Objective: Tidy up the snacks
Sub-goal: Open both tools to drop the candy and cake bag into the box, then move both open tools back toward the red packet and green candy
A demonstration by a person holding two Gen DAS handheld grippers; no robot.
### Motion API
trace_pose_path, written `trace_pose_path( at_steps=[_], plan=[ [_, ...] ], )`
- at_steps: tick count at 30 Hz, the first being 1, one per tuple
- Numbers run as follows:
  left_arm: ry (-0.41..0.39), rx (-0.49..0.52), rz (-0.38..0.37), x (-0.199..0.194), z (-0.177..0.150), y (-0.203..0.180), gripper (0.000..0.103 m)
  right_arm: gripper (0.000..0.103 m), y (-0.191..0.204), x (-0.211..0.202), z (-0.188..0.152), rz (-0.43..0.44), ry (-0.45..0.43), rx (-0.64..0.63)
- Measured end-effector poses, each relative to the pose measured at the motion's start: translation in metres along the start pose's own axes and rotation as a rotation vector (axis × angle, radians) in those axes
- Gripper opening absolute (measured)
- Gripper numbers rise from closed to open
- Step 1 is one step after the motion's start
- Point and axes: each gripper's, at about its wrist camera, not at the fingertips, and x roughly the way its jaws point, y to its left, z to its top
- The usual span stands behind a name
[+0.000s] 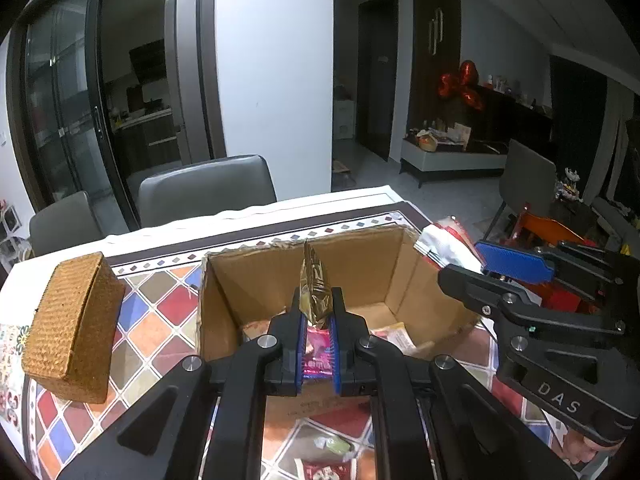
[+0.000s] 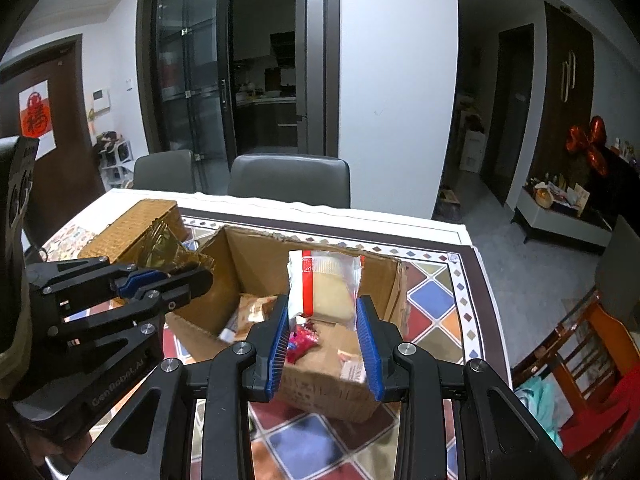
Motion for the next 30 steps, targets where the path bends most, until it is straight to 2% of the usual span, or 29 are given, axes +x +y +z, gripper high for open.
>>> trace_pose_path(
  at_steps=[13, 15, 17, 19, 20, 21, 23, 24, 26, 30],
  plan=[
    [0.031, -0.004, 0.000, 0.028, 0.001, 0.009, 0.012, 0.034, 0.001, 0.033, 0.006, 0.000, 0.033, -0.001],
    [0.035, -0.009, 0.002, 0.030, 0.001, 0.010, 0.018, 0.034, 0.002, 0.037, 0.007, 0.002, 0.039, 0.001],
    [0.033, -0.015, 0.012, 0.030, 0.000, 0.012, 0.037, 0.035, 0.001, 0.040, 0.007, 0.000, 0.047, 0.000],
    [0.025, -0.016, 0.021, 0.029, -0.001, 0.013, 0.046, 0.035, 0.001, 0.042, 0.007, -0.006, 0.049, -0.003],
    [0.024, -0.015, 0.029, 0.028, -0.001, 0.013, 0.051, 0.039, 0.001, 0.042, 0.007, -0.010, 0.052, -0.006],
    [0.023, -0.012, 0.037, 0.027, -0.001, 0.013, 0.052, 0.041, 0.002, 0.042, 0.007, -0.015, 0.049, -0.008],
    [0.021, -0.013, 0.052, 0.026, -0.001, 0.016, 0.056, 0.056, 0.003, 0.041, 0.008, -0.032, 0.041, -0.013],
    [0.019, -0.018, 0.056, 0.025, -0.001, 0.018, 0.058, 0.059, 0.003, 0.039, 0.008, -0.047, 0.035, -0.014],
    [0.015, -0.028, 0.067, 0.024, -0.001, 0.021, 0.068, 0.071, 0.001, 0.037, 0.009, -0.065, 0.027, -0.005],
    [-0.004, -0.024, 0.117, 0.016, -0.001, 0.024, 0.080, 0.076, -0.003, 0.032, 0.009, -0.082, 0.017, 0.006]
  ],
)
